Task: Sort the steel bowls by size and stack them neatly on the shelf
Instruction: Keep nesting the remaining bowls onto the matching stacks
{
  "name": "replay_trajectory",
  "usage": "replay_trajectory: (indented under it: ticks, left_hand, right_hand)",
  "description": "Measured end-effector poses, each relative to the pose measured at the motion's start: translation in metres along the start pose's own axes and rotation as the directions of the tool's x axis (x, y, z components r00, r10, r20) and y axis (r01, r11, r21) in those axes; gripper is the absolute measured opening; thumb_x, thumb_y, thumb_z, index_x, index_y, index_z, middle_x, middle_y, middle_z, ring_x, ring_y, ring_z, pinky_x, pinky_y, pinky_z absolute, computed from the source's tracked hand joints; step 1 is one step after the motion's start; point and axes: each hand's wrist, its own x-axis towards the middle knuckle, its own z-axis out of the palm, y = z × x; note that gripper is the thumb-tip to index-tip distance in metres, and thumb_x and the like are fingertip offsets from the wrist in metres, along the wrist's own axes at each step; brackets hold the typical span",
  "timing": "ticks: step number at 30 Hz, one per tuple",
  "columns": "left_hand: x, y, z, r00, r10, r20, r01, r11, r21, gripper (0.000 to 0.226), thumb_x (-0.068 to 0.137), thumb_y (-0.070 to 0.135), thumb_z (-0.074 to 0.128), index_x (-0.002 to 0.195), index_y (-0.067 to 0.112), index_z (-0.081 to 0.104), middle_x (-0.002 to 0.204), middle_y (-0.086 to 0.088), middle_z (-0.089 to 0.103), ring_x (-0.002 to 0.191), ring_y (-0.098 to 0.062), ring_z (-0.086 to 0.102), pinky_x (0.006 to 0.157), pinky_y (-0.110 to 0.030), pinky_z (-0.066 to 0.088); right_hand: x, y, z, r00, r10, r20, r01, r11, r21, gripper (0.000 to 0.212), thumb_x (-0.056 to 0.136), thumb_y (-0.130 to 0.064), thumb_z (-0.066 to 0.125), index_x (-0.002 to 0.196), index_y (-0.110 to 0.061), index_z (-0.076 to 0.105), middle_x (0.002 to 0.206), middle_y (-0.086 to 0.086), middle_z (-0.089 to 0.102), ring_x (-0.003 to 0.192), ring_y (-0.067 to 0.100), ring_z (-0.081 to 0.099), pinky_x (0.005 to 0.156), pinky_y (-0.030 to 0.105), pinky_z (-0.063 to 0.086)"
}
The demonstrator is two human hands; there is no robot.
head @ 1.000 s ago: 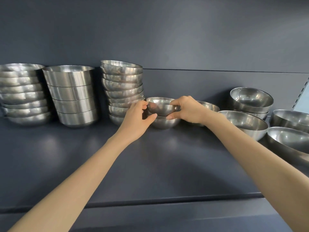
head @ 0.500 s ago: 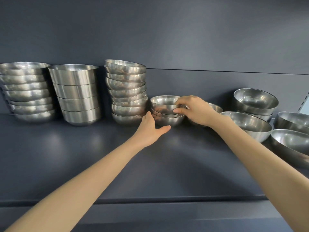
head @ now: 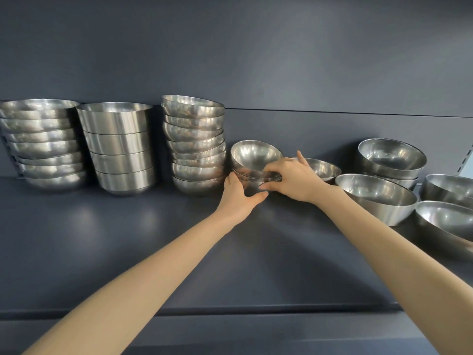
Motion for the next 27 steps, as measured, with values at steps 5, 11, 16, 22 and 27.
replay_trajectory:
  ticks: [5,11,16,22,27]
  left_hand:
    - [-0.001,-0.003,-0.001,1.0,0.014,-0.008,-0.014,1.0,-0.004,0.073,0.086,0.033,0.07,0.142,0.006,0.031,0.145,-0.006,0.034,0.129,-0.018,0.042,0.104,-0.027,0.036]
    - [-0.008,-0.002,0.0,0.998,0.062,-0.01,-0.062,0.997,-0.035,0.084,0.084,0.042,0.069,0.147,0.005,0.027,0.152,-0.007,0.022,0.137,-0.019,0.036,0.114,-0.037,0.031]
    - [-0.012,-0.002,0.003,0.995,0.103,-0.01,-0.104,0.991,-0.081,0.082,0.084,0.04,0.068,0.147,0.007,0.026,0.15,-0.004,0.025,0.135,-0.017,0.035,0.114,-0.036,0.03]
    - [-0.009,-0.003,0.002,0.993,0.118,-0.026,-0.12,0.988,-0.096,0.069,0.086,0.029,0.069,0.141,0.011,0.033,0.14,-0.002,0.035,0.126,-0.013,0.041,0.11,-0.031,0.034]
    - [-0.004,-0.005,-0.007,0.997,0.073,-0.019,-0.075,0.986,-0.147,0.07,0.085,0.031,0.071,0.138,0.009,0.031,0.138,0.007,0.035,0.122,-0.006,0.039,0.102,-0.024,0.034]
  right_hand:
    - [0.005,-0.004,-0.003,0.998,0.047,0.033,-0.051,0.994,0.098,0.018,0.084,-0.042,0.068,0.084,-0.028,0.057,0.08,0.0,0.065,0.089,0.016,0.053,0.117,0.048,0.0]
    - [0.006,-0.002,-0.015,0.991,0.015,0.133,-0.03,0.994,0.107,0.029,0.081,-0.042,0.071,0.063,-0.038,0.049,0.064,-0.019,0.054,0.08,0.006,0.05,0.116,0.052,0.006]
    - [0.003,0.0,-0.024,0.992,0.02,0.128,-0.038,0.99,0.139,0.03,0.087,-0.038,0.066,0.064,-0.021,0.056,0.063,-0.006,0.057,0.078,0.009,0.053,0.115,0.049,-0.003]
    - [0.003,0.002,-0.018,0.998,0.009,0.069,-0.015,0.996,0.092,0.034,0.092,-0.033,0.061,0.062,-0.031,0.043,0.068,-0.012,0.054,0.075,0.001,0.048,0.115,0.051,0.002]
    - [0.003,0.009,-0.029,0.993,0.026,0.116,-0.04,0.992,0.122,0.026,0.093,-0.03,0.059,0.089,-0.004,0.06,0.094,0.004,0.066,0.095,0.017,0.053,0.113,0.052,-0.003]
